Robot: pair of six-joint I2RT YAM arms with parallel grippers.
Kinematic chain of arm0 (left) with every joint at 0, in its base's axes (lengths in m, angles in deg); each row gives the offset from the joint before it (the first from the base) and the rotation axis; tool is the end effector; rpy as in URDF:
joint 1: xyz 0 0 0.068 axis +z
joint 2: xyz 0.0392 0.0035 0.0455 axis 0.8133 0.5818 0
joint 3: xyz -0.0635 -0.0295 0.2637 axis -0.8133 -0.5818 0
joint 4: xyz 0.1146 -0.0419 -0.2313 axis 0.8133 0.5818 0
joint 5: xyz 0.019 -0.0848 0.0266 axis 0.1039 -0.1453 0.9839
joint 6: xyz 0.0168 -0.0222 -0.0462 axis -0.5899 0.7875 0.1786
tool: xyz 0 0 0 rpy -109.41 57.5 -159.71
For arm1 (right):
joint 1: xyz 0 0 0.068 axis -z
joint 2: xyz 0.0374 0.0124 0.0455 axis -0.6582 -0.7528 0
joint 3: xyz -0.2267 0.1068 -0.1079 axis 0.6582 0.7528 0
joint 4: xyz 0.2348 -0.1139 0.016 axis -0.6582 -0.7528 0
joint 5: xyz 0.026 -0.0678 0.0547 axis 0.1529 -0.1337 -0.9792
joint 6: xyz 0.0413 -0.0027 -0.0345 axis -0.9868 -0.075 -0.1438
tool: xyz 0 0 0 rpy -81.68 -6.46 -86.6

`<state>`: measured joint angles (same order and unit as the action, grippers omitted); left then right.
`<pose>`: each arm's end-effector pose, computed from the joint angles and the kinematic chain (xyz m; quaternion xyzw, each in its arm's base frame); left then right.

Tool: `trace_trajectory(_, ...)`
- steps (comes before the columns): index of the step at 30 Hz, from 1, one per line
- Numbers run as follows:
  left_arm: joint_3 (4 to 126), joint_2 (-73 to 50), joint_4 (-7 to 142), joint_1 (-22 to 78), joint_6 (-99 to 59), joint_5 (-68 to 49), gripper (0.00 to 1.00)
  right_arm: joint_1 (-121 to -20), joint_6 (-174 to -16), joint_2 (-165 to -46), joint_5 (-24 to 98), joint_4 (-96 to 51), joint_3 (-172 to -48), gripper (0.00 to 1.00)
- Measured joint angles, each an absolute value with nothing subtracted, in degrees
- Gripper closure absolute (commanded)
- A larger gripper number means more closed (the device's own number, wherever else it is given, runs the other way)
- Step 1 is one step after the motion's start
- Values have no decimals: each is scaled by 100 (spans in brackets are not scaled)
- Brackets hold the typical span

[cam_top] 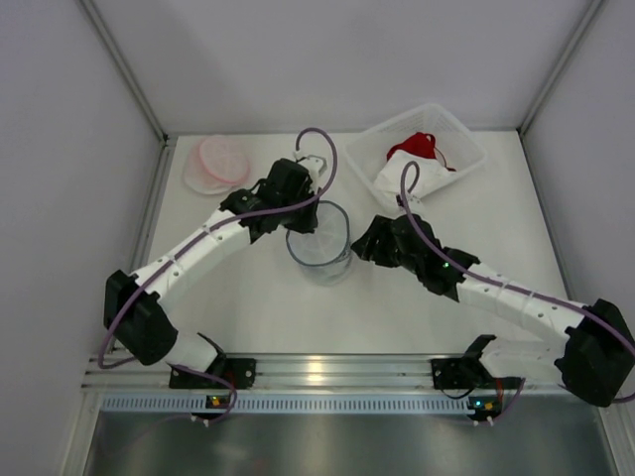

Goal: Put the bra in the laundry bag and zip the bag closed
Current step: Close the laundry bag at the center of the board.

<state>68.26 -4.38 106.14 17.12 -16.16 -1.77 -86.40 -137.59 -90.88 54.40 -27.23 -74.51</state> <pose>0.2519 -0.1923 0.3267 0.1791 0.9022 -0.1770 0.3503 0.1834 0.1766 0.2429 0.0717 0.8691 0.3068 0.3813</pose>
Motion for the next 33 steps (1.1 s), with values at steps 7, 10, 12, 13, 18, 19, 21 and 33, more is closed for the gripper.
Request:
trace_trajectory(7,6933,3,10625,1461,-1541,-107,100,-8202,-13197,-8554,5254,-3191,-8129,31)
trace_trajectory(10,7034,152,10636,1400,-1452,-35,100,-7931,-13033,-8482,5007,-3099,-8166,31)
trace_trajectory(12,7077,213,10636,1373,-1419,-2,100,-7800,-12945,-8585,4741,-3008,-8157,31)
trace_trajectory(13,7090,237,10636,1360,-1399,15,100,-7748,-12882,-8699,4564,-2918,-8157,31)
trace_trajectory(18,7097,243,10643,1338,-1356,122,100,-7711,-12694,-9332,3904,-2503,-8101,31)
trace_trajectory(19,7097,243,10643,1338,-1353,135,100,-7708,-12672,-9424,3810,-2409,-8055,31)
trace_trajectory(21,7097,243,10643,1338,-1345,151,100,-7708,-12650,-9592,3657,-2258,-7969,32)
trace_trajectory(33,7097,243,10643,1308,-1332,255,100,-7708,-12583,-10279,3303,-1563,-7954,53)
